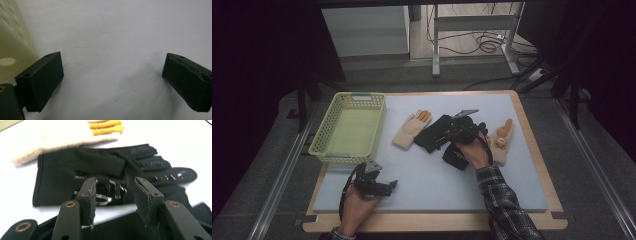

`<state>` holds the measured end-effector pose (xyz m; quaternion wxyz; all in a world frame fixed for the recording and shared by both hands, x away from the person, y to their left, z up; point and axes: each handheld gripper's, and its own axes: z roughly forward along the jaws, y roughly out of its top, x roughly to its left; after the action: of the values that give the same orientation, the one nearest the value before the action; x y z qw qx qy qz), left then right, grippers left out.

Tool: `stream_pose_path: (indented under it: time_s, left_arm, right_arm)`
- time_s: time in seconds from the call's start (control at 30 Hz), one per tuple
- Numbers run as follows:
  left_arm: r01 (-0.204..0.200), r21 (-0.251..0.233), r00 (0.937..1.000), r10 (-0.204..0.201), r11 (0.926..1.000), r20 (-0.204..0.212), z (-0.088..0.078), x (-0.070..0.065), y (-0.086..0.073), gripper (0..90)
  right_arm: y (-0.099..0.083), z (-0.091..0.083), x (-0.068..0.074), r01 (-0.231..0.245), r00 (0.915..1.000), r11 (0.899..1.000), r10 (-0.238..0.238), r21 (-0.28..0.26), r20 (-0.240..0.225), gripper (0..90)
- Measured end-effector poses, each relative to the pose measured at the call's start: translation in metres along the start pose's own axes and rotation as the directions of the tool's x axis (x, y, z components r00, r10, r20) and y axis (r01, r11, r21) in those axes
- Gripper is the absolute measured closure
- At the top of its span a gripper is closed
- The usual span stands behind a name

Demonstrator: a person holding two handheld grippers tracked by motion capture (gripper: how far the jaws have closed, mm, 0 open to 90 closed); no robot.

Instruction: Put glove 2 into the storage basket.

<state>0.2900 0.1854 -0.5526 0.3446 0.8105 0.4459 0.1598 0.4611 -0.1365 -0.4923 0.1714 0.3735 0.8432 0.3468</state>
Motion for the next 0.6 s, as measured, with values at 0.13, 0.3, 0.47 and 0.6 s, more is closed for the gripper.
stream_pose_path:
  time_s: [0.13,0.3,0.47,0.6]
  left_arm:
    - [0.0,-0.001,1.0,0.0,1.0,0.0,0.0,0.0,0.0,4.2]
    - [0.001,-0.003,1.0,-0.001,1.0,0.002,0.0,0.0,0.0,4.1]
    - [0.001,-0.003,1.0,-0.001,1.0,0.001,0.0,0.0,0.0,4.1]
    - [0.0,-0.003,1.0,0.0,1.0,0.001,0.0,0.0,0.0,4.1]
  right_arm:
    - [0.01,0.013,0.001,-0.003,0.9999,1.0,0.003,0.008,0.013,43.9]
    - [0.018,0.035,-0.002,-0.027,0.9986,0.999,0.026,0.034,0.046,30.4]
    - [0.018,0.051,-0.004,-0.025,0.9981,0.997,0.02,0.078,0.057,30.0]
    - [0.016,0.056,-0.002,0.006,0.9999,0.995,-0.004,0.102,-0.014,56.5]
